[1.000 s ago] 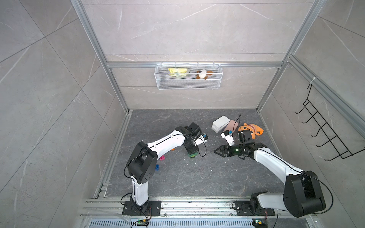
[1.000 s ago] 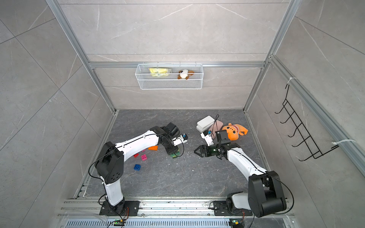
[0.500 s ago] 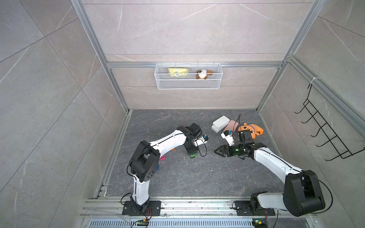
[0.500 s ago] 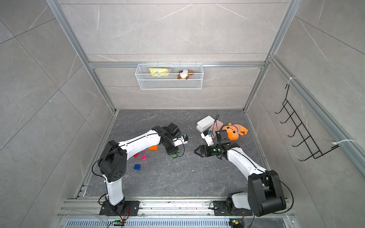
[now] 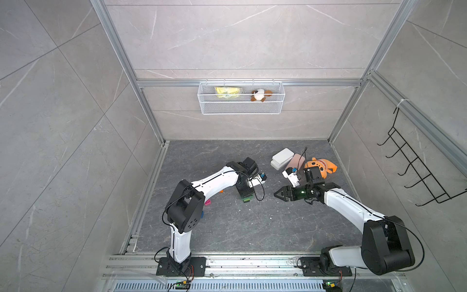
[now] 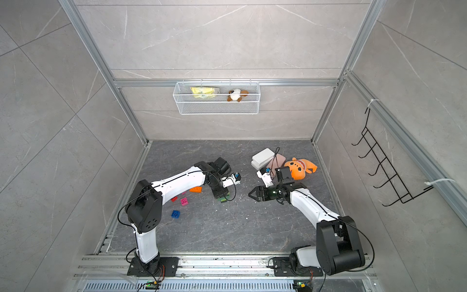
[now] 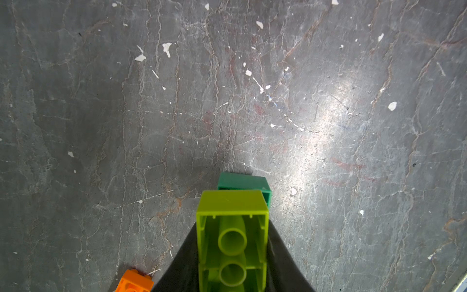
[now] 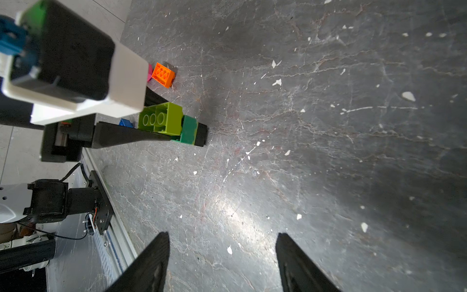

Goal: Assemble a carrot with lego
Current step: Assemble the lego brick with the lego brick.

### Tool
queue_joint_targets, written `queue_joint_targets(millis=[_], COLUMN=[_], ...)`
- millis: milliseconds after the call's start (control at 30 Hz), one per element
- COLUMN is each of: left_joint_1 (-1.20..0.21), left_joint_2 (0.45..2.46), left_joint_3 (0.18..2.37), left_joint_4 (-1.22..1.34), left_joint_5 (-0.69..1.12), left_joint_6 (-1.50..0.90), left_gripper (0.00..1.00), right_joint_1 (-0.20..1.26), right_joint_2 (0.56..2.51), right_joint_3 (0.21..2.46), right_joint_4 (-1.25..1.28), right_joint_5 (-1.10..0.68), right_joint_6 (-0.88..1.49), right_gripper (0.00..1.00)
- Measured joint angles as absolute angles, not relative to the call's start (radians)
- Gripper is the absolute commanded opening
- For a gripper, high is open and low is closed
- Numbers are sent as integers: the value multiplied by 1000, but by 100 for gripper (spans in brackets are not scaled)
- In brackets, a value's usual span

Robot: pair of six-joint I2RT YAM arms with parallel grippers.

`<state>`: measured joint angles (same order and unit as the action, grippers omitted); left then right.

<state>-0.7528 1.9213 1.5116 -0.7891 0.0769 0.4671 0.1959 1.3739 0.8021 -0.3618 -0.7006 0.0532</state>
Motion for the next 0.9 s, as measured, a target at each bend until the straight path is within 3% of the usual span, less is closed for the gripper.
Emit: queue_joint_targets(millis=[900], left_joint_1=[-753], left_joint_2=[1921], left_joint_3=[1512], left_joint_4=[-799], left_joint_5=[76], left_joint_6=[493], left_gripper=[28], right_joint_1=[196], right_joint_2=[1412], right_joint_3=[804], right_joint_4=[-365], right_joint_5=[-701], right_joint_6=[53], right_gripper=[69])
